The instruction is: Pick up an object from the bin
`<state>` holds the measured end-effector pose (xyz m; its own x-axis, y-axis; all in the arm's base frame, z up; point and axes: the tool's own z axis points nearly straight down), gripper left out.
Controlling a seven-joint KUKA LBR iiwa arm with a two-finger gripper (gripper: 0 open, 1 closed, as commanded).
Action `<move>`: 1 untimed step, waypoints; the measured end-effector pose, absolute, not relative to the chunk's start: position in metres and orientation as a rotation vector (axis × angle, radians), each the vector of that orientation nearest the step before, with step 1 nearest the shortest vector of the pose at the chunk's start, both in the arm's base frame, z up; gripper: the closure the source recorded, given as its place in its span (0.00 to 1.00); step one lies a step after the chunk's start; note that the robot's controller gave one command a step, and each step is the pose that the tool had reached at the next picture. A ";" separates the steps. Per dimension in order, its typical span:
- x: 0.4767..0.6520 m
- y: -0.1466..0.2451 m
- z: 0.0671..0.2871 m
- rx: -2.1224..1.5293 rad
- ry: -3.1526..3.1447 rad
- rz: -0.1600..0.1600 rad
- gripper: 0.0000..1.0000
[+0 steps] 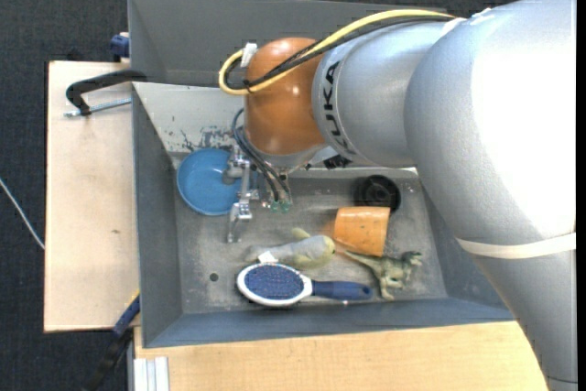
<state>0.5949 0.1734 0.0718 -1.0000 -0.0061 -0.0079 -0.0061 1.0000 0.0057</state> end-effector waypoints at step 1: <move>0.594 0.177 0.077 -0.017 3.137 0.016 1.00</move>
Offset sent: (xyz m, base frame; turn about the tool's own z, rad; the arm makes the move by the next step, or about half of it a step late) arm 0.0000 0.0000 0.0000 0.0000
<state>0.5940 0.1771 0.0766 -0.9999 -0.0107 -0.0042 -0.0107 0.9999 0.0102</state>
